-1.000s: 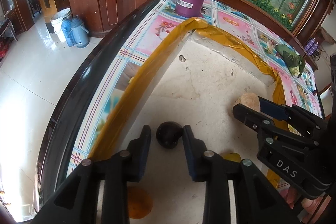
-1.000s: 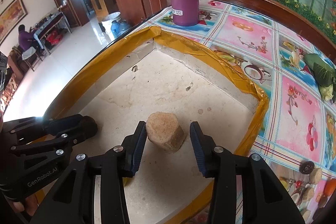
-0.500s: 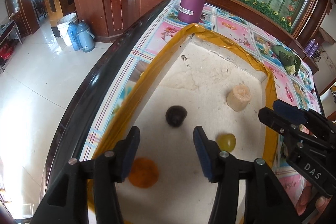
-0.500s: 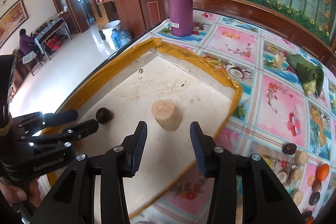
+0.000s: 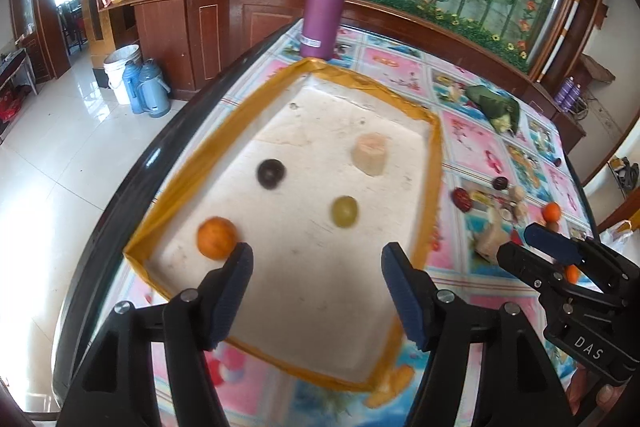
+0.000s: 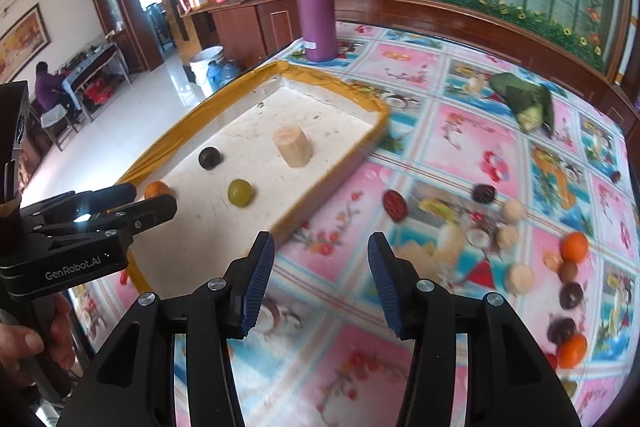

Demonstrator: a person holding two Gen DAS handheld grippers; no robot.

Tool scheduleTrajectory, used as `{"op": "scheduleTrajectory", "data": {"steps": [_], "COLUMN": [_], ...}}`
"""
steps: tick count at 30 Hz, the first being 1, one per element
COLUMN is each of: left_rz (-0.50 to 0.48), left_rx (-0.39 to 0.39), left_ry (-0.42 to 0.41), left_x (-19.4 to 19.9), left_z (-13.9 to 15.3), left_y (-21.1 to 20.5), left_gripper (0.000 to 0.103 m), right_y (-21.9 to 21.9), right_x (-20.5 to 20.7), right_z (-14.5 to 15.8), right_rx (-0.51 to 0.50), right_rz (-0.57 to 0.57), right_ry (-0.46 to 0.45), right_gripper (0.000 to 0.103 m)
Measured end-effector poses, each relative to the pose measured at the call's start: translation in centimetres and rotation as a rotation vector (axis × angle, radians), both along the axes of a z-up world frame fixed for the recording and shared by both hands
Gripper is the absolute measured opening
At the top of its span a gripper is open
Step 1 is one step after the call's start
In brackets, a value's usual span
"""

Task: Organize fruits
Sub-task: 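Withdraw both open tools from the tray toward the fruit row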

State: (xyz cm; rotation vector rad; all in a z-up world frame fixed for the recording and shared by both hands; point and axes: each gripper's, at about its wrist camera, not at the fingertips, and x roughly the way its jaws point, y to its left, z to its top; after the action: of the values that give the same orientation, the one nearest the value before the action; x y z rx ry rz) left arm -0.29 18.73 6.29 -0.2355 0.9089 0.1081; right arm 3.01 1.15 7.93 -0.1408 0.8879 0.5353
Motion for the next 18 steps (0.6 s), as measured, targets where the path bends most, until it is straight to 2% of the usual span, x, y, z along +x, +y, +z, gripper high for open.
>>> {"op": "scheduleTrajectory", "data": {"steps": [4, 18], "left_rz": [-0.018, -0.15], "left_rx": [0.008, 0.032], "left_ry": [-0.013, 0.014], "left_x": [-0.6, -0.9], "left_z": [0.4, -0.1], "left_y": [-2.3, -12.5], "left_gripper": [0.076, 0.083], "right_y": [-3.5, -15.4], "right_x": [-1.7, -6.4], "right_z": [0.5, 1.4], "right_rx": [0.002, -0.025], "right_rz": [-0.059, -0.255], "right_ry": [-0.018, -0.083], "right_gripper": [0.057, 0.058]}}
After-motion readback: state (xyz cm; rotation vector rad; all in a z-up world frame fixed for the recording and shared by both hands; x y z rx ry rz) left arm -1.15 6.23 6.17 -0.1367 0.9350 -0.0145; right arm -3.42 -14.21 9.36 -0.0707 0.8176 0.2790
